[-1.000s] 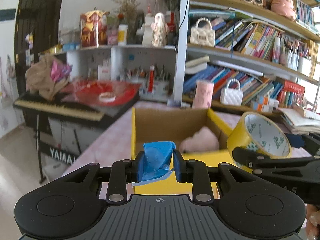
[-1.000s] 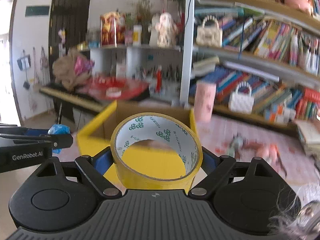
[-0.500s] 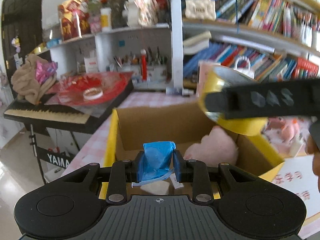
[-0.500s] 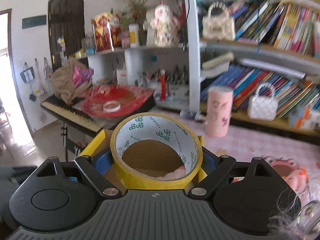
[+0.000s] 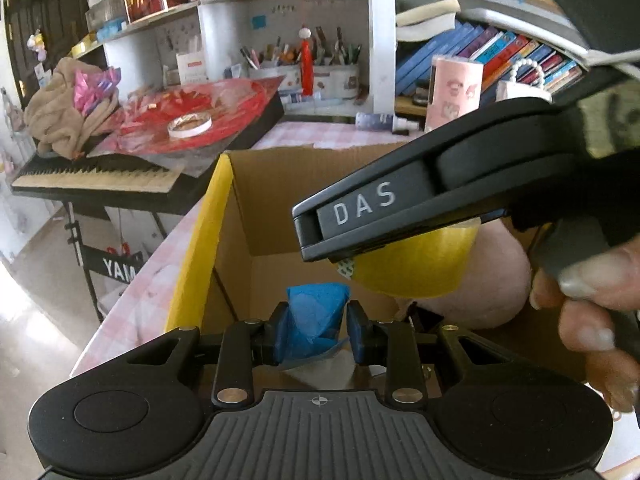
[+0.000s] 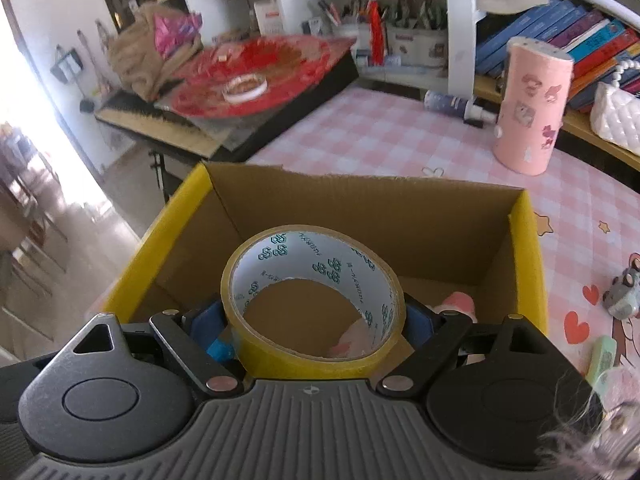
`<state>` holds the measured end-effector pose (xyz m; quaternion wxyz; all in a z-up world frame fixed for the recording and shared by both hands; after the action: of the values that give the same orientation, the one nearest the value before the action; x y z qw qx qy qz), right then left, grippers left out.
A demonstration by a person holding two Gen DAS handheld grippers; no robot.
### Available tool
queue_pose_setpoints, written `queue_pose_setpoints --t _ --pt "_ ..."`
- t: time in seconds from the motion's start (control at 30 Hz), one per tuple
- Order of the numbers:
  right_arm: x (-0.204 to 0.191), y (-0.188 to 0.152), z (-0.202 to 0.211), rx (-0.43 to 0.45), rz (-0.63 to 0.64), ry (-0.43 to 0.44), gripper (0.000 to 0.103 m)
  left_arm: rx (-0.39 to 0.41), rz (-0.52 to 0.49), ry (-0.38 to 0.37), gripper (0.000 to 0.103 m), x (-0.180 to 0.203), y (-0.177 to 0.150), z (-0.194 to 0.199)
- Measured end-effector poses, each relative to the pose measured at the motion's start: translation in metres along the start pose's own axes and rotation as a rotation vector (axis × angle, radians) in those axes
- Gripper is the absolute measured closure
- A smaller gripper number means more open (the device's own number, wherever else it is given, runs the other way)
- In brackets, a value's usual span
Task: Organize objects
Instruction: 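Release the tape roll into the yellow box with the right tool while the left tool drops the sponge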
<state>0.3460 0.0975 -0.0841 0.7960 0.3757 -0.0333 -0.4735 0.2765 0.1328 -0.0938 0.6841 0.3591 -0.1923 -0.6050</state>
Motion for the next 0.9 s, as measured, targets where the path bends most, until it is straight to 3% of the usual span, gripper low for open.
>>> queue_pose_setpoints --t 0.33,0.43,0.63,0.73,0.9 --pt "-0.001 -0.003 -0.022 -0.1 0.039 -0.005 0.016 -0.004 -0.011 0.009 0.071 0.004 -0.001 -0.002" --pt "-0.005 -0.004 -0.019 -0.08 0.078 -0.033 0.01 0.011 -0.009 -0.01 0.061 0.006 0.0 0.002" --pt "-0.013 0.008 0.01 0.079 0.121 -0.024 0.006 0.097 -0.017 -0.011 0.033 0.007 0.008 0.024" --pt "-0.011 0.015 0.038 0.18 0.088 -0.022 0.005 0.146 0.005 -0.006 0.031 0.0 0.014 0.039" --pt "-0.009 0.019 0.088 0.348 0.091 -0.064 0.001 0.204 0.091 0.018 0.016 -0.026 0.015 0.064"
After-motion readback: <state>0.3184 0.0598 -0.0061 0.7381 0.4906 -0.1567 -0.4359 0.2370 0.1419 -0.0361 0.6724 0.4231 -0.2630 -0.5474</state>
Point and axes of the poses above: each gripper's, at about its wrist camera, not at the fingertips, and z roughly against the way its jaws point, x to its right, y to its top, the point moved 10 cm from there along -z, roughly the way its jaws point, and after that the axes turned 9 degrees about y, right-handed, at the moved point
